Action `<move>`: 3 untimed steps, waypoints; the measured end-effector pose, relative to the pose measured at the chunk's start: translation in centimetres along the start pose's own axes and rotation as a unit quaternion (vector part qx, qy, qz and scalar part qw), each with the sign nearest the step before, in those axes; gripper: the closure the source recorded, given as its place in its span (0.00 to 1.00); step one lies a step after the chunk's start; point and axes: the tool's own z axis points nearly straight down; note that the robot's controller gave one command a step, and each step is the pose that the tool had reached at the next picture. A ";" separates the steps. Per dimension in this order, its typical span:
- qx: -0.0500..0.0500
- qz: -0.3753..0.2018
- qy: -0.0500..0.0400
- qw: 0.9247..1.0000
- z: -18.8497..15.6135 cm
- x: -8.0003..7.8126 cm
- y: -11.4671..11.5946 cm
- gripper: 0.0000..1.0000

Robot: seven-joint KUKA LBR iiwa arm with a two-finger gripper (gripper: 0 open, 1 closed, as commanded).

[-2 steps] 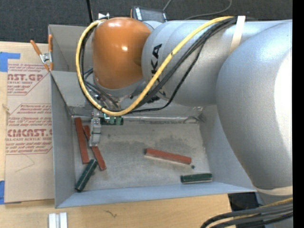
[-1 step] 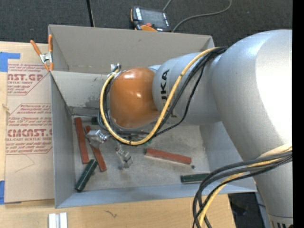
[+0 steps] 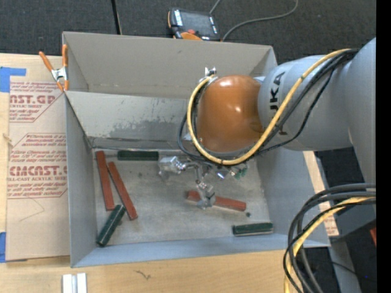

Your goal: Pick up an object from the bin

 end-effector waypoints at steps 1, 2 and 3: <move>-0.003 0.073 0.001 0.997 3.9 1.8 -4.5 0.00; -0.001 0.054 0.000 0.999 4.3 3.9 -8.3 0.00; -0.003 0.053 -0.001 0.999 4.3 3.7 -8.1 1.00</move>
Offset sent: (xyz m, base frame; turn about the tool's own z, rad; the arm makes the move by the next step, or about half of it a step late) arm 0.0184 -0.0448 -0.0370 0.1440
